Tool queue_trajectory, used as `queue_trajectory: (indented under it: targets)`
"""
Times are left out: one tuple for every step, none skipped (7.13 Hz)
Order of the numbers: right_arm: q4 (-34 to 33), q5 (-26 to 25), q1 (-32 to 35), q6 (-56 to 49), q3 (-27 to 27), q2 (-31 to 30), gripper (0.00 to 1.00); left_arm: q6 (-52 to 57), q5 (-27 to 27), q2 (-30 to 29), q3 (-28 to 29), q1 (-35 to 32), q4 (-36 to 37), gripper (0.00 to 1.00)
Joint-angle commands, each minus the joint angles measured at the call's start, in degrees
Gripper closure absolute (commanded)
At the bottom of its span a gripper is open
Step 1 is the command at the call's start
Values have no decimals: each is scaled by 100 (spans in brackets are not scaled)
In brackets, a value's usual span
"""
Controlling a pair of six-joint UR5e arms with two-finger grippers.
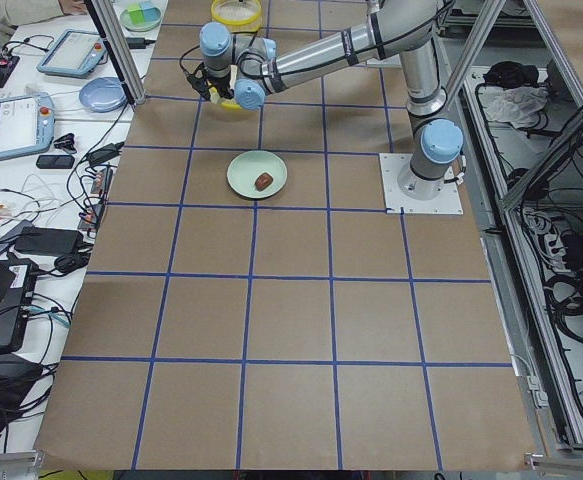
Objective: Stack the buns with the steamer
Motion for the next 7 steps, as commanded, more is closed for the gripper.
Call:
queue_trajectory:
  targets:
    - [-9, 30, 1, 45, 2, 8, 56, -902, -452, -84, -39, -486, 424, 100]
    - [-9, 30, 1, 45, 10, 17, 63, -1149, -461, -180, -74, -662, 434, 100]
    - [-9, 30, 1, 36, 10, 17, 67, -1108, -392, -302, -179, -838, 417, 100]
    - [-9, 22, 1, 36, 10, 17, 70, -1064, -382, -382, -345, -857, 434, 100]
    - [-9, 13, 1, 45, 10, 17, 74, -1055, -373, -470, -373, -857, 434, 91]
    - [-9, -5, 1, 71, 10, 17, 76, -1063, -365, -488, -347, -857, 443, 68]
    - [-9, -57, 1, 72, 10, 9, 87, -1081, -365, -471, -303, -857, 443, 22]
